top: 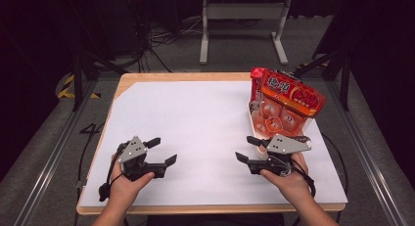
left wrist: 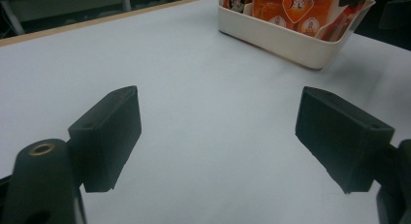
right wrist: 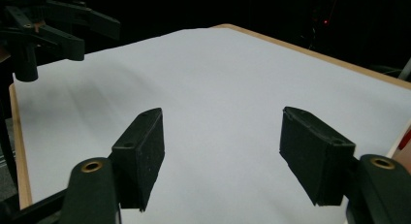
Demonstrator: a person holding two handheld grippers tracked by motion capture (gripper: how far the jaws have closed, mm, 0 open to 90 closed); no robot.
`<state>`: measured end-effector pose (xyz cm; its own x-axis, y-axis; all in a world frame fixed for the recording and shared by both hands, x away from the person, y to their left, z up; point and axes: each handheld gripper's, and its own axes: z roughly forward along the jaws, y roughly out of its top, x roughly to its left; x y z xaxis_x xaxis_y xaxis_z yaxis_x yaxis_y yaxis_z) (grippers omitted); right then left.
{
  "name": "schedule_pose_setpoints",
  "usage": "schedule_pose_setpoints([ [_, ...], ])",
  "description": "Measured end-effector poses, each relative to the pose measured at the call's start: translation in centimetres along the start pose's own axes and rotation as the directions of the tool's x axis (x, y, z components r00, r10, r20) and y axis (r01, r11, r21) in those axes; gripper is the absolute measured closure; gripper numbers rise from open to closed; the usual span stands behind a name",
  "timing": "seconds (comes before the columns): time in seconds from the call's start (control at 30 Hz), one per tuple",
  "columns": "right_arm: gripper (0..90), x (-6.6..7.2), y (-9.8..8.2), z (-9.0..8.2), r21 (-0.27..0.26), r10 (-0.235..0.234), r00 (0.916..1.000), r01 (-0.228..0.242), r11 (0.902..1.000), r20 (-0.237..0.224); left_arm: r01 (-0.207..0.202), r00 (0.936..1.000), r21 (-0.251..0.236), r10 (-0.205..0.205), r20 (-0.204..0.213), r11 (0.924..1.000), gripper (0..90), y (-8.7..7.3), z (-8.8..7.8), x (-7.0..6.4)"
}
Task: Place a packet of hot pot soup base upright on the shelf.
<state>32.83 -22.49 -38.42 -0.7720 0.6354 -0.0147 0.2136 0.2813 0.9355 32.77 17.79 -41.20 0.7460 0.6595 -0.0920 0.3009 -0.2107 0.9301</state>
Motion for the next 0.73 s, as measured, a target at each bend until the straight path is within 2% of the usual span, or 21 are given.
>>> schedule_pose_setpoints([
  [0.03,33.0,0.0,-0.2,0.2,-0.001,0.004,1.0000,-0.004,1.0000,-0.002,0.011,0.9999,-0.003,-0.011,0.006,0.9999,17.5,-0.5,-0.1,-0.1],
  [0.1,32.7,0.0,-0.7,0.5,-0.007,0.002,1.0000,-0.002,1.0000,0.003,-0.004,1.0000,0.022,0.004,0.008,0.9998,17.5,-1.3,-0.1,-0.2],
  [0.23,32.0,0.2,-1.9,1.1,0.007,-0.014,0.9999,0.014,0.9999,0.005,0.003,0.9999,0.035,-0.003,0.012,0.9994,17.6,-2.1,-0.2,0.0],
  [0.33,31.6,0.3,-2.9,1.9,0.037,-0.014,0.9998,0.015,0.9992,-0.010,-0.026,0.9996,0.062,0.026,-0.007,0.9978,18.5,-2.5,-0.3,0.4],
  [0.43,31.6,0.2,-3.6,2.5,0.066,-0.018,0.9998,0.019,0.9977,-0.011,0.011,0.9999,0.056,-0.011,0.005,0.9984,18.2,-2.9,-0.3,0.8],
  [0.5,31.2,0.1,-3.7,2.6,0.061,-0.019,0.9998,0.020,0.9979,-0.007,0.022,0.9997,0.050,-0.022,0.011,0.9985,18.1,-3.0,-0.3,1.0],
  [0.73,30.4,0.0,-3.6,2.5,0.048,-0.017,0.9998,0.017,0.9987,0.004,0.038,0.9992,0.042,-0.038,0.011,0.9984,17.8,-3.1,-0.4,1.3],
])
